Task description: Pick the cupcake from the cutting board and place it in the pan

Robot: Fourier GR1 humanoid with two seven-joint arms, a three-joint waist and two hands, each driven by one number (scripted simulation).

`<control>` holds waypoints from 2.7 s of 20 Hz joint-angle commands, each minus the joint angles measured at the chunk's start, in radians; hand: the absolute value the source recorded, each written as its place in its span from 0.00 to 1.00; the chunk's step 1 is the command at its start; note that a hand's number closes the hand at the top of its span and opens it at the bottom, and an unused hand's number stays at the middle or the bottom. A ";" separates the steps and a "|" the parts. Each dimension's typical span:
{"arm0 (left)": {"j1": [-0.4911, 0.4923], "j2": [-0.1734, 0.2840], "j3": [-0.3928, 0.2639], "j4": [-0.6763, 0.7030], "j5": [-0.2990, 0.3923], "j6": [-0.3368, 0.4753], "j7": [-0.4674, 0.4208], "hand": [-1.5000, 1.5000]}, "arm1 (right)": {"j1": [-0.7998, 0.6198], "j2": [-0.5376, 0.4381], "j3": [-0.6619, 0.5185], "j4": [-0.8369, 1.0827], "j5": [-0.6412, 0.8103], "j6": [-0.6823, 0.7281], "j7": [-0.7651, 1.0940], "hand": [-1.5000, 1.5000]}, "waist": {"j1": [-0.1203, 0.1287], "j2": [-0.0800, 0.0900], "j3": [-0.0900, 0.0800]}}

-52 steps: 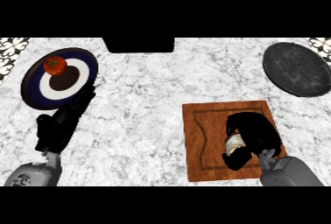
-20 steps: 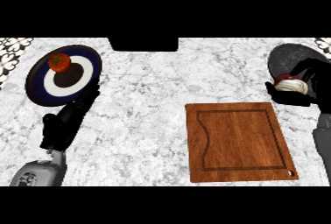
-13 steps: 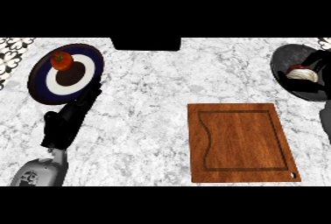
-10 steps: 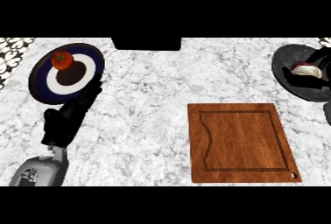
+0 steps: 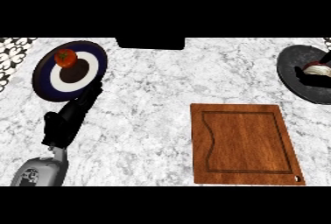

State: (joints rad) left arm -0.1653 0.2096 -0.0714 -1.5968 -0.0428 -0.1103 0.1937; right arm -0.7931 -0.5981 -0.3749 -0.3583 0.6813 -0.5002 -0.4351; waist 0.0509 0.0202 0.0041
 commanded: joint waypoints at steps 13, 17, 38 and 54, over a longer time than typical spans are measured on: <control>-0.059 -0.021 -0.014 0.007 -0.001 -0.011 0.025 0.50 | -0.092 -0.077 -0.079 0.221 -0.047 0.207 0.079 0.00 | 0.036 0.021 0.006; -0.028 -0.031 -0.011 0.010 -0.002 0.000 -0.003 0.50 | -0.082 -0.062 -0.201 0.194 -0.175 0.230 -0.032 0.00 | 0.032 0.023 0.009; -0.009 -0.038 -0.001 0.009 -0.015 0.011 0.002 0.50 | 0.180 -0.202 -0.389 0.200 -0.386 0.769 -0.430 0.00 | -0.007 0.006 0.005; 0.025 -0.024 0.017 -0.039 -0.023 0.001 0.015 0.50 | 0.359 -0.125 -0.385 0.174 -0.417 0.786 -0.605 0.00 | -0.020 -0.008 0.003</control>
State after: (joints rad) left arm -0.1572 0.1882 -0.0518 -1.5980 -0.0595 -0.1155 0.1997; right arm -0.4861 -0.7517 -0.7607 -0.1826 0.2710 0.2549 -0.9236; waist 0.0314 0.0147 0.0064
